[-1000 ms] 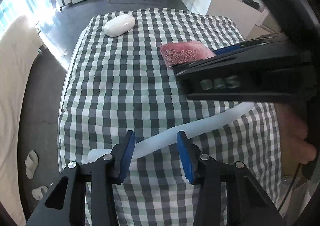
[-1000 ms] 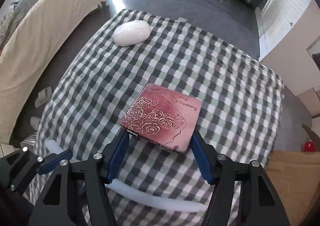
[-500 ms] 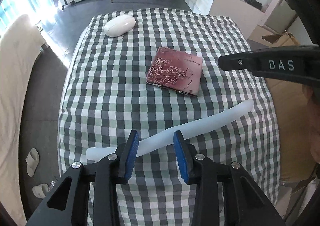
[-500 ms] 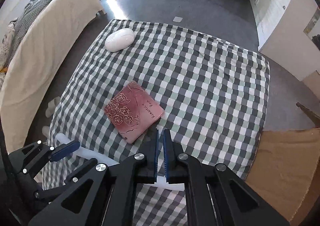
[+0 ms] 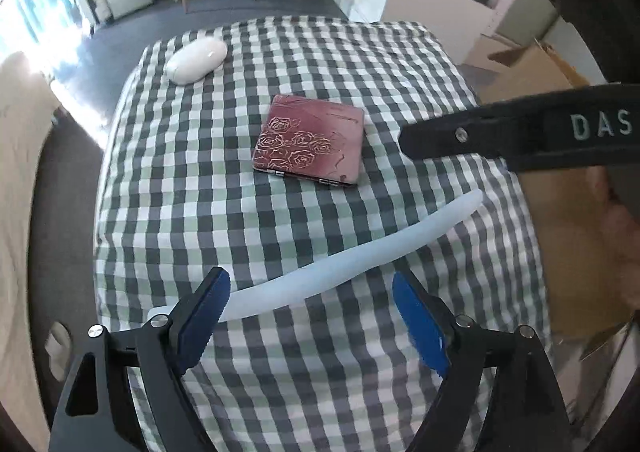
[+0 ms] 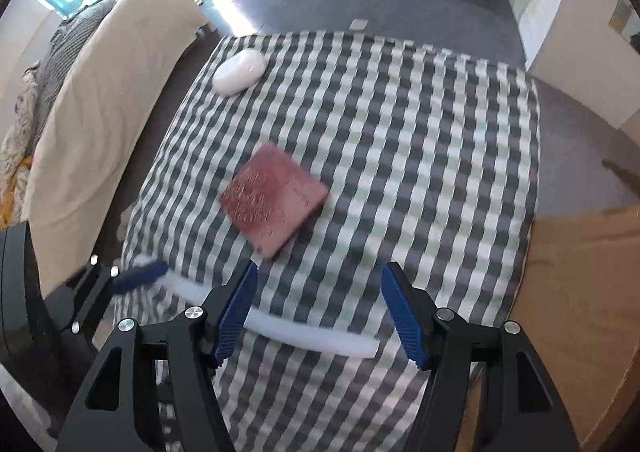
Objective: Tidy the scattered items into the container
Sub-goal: 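Grasp the white foam tube middle with the left gripper while the right gripper grasps its end, then carry the white tube with both grippers over the box and open them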
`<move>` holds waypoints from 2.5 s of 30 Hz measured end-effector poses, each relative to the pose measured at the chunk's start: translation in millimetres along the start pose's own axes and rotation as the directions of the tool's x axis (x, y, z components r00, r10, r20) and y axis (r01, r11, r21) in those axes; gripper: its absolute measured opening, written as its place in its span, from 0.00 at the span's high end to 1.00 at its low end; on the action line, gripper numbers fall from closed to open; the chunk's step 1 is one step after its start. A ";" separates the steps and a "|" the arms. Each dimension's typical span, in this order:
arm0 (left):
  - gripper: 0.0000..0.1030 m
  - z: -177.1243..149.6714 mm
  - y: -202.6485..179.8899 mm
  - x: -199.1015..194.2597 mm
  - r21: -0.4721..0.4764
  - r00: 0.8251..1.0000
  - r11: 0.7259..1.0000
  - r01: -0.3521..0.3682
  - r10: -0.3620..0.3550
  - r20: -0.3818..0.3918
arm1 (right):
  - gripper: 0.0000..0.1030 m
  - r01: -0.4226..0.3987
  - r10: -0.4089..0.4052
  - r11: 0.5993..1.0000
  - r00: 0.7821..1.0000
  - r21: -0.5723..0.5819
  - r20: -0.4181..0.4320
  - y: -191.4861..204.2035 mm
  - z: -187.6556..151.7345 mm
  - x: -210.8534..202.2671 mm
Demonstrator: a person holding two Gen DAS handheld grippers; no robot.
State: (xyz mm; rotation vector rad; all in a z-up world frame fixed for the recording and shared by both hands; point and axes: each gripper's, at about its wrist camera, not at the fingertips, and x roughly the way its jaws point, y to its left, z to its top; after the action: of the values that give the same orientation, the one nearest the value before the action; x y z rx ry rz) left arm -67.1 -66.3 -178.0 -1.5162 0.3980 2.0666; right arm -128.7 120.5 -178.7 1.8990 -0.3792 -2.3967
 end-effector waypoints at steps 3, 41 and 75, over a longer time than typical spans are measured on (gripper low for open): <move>0.16 -3.7 -1.3 10.0 0.025 0.999 1.000 -0.017 0.017 -0.027 | 0.38 0.030 -0.033 0.997 0.998 -0.064 -0.052 11.1 -17.8 9.3; 0.92 15.8 23.0 -62.5 0.011 0.997 0.999 0.038 -0.038 0.062 | 0.94 0.209 -0.204 0.963 0.978 -0.170 0.045 50.7 -43.7 -58.4; 0.19 83.7 -345.2 -33.2 0.352 1.000 0.936 0.000 0.009 -0.026 | 0.38 0.263 -0.336 0.859 0.937 0.439 0.095 -215.6 -204.5 -222.2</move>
State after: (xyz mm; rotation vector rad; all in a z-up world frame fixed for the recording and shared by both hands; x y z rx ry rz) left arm 75.3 249.6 -92.9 -1.3266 0.7396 1.8566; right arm 144.4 341.7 -59.8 2.0521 -0.7122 -2.8907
